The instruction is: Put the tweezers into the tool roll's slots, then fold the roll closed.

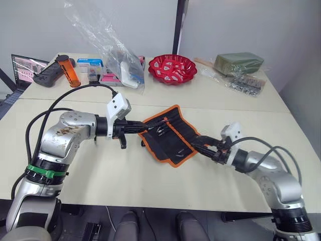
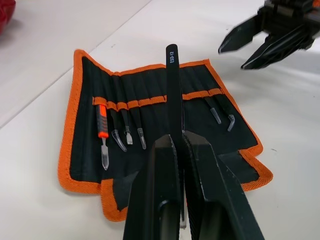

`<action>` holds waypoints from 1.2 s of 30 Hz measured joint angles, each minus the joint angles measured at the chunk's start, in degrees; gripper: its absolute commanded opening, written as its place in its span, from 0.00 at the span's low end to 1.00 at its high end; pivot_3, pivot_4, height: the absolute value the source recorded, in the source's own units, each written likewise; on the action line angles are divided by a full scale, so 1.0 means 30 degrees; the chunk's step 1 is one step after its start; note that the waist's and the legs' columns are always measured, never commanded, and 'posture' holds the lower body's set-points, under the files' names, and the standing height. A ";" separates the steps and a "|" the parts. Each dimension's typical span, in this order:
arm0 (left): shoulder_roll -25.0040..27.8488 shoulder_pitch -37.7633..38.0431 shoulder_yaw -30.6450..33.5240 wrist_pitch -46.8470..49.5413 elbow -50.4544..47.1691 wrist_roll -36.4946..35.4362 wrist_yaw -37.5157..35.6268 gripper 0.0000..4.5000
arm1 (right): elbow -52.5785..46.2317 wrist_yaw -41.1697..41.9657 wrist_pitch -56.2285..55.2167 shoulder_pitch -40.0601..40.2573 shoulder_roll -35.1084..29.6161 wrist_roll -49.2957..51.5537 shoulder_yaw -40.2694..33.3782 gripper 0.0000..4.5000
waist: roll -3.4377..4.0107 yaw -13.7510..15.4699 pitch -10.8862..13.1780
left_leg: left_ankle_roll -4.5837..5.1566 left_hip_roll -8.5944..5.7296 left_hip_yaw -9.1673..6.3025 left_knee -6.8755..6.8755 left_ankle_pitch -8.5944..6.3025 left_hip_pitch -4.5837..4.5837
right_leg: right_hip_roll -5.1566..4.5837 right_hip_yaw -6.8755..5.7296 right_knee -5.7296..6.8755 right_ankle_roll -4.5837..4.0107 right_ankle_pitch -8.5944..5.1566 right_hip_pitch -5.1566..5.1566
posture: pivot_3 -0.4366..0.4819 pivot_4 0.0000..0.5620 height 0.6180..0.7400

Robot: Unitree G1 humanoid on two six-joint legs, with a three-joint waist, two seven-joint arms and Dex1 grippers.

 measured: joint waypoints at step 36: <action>-0.3282 -0.1794 -0.3192 0.2134 0.2122 0.5434 0.2626 0.00 | 0.2452 -0.3032 0.1321 -0.1037 0.1626 -0.1796 0.0935 0.01 | 0.0003 0.0062 0.0000 | 0.0003 -0.0013 -0.0024 0.0041 -0.0002 -0.0017 | -0.0001 -0.0011 0.0007 -0.0002 0.0004 0.0021 | 0.48 0.27 0.91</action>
